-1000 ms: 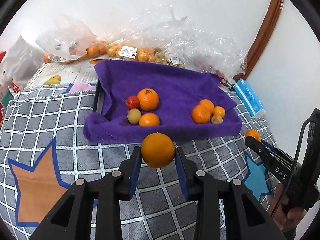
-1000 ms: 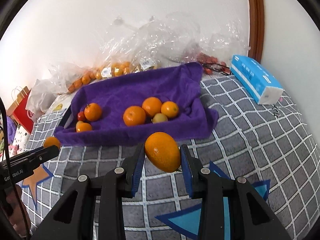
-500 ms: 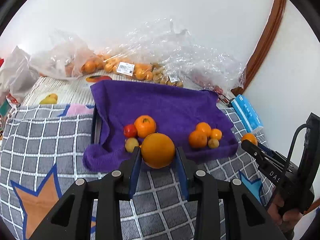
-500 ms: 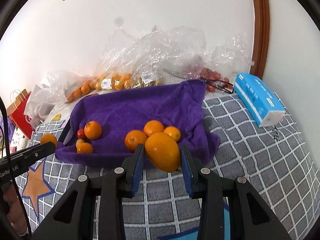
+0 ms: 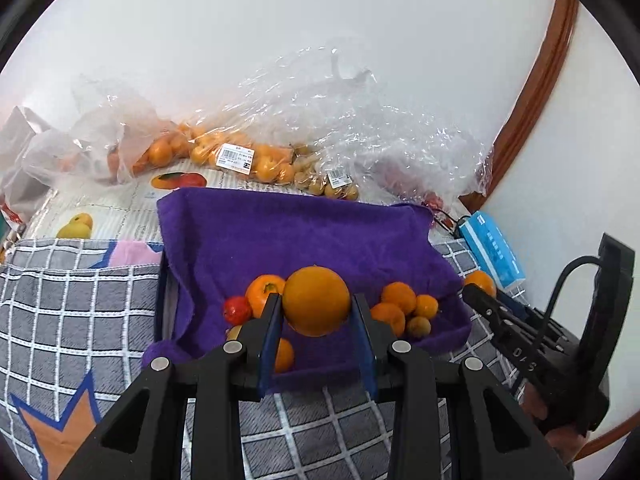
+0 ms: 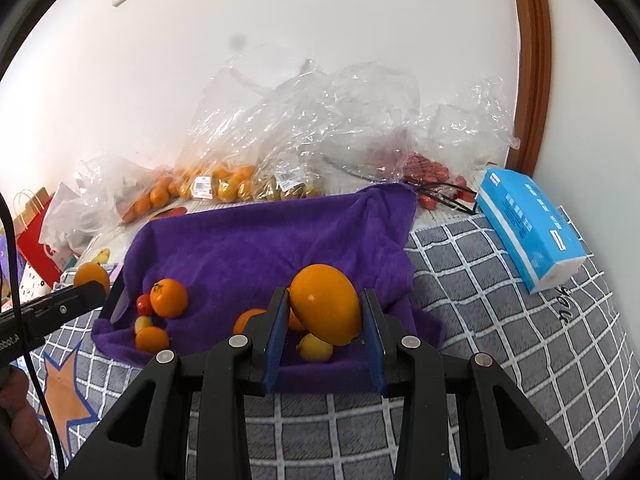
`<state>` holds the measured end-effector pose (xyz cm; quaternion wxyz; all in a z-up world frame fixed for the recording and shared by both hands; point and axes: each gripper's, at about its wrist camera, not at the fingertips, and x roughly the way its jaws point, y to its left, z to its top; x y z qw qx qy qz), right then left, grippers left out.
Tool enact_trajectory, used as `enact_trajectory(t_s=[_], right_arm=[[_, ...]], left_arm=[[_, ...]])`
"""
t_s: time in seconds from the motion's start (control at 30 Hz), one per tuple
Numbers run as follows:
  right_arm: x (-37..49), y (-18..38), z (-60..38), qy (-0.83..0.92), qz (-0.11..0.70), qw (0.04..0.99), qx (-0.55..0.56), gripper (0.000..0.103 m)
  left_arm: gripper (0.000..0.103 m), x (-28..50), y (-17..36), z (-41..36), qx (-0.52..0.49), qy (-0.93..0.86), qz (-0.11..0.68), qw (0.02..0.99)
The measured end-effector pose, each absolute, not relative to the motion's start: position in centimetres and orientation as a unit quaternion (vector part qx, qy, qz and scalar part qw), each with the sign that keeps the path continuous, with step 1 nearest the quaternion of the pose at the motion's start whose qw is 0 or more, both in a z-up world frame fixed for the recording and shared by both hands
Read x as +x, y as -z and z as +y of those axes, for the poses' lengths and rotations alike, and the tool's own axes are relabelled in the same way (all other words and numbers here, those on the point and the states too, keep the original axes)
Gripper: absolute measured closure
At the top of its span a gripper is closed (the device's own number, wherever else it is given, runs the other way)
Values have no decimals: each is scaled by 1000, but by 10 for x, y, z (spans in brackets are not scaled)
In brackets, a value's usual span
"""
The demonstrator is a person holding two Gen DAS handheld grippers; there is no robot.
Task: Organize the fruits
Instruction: 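Carry the round orange onto the towel with the left gripper while the right gripper carries the oval orange there, then open both grippers releasing the two oranges on the towel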
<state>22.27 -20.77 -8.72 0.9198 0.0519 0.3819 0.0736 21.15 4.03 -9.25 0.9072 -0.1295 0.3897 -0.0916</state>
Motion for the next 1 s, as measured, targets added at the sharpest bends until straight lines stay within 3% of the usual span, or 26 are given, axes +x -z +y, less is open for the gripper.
enact_trajectory(t_s=[1.0], right_arm=[[266, 141, -207, -69, 408, 909, 48, 68]], left_arm=[[71, 246, 158, 22, -160, 120, 427, 882]])
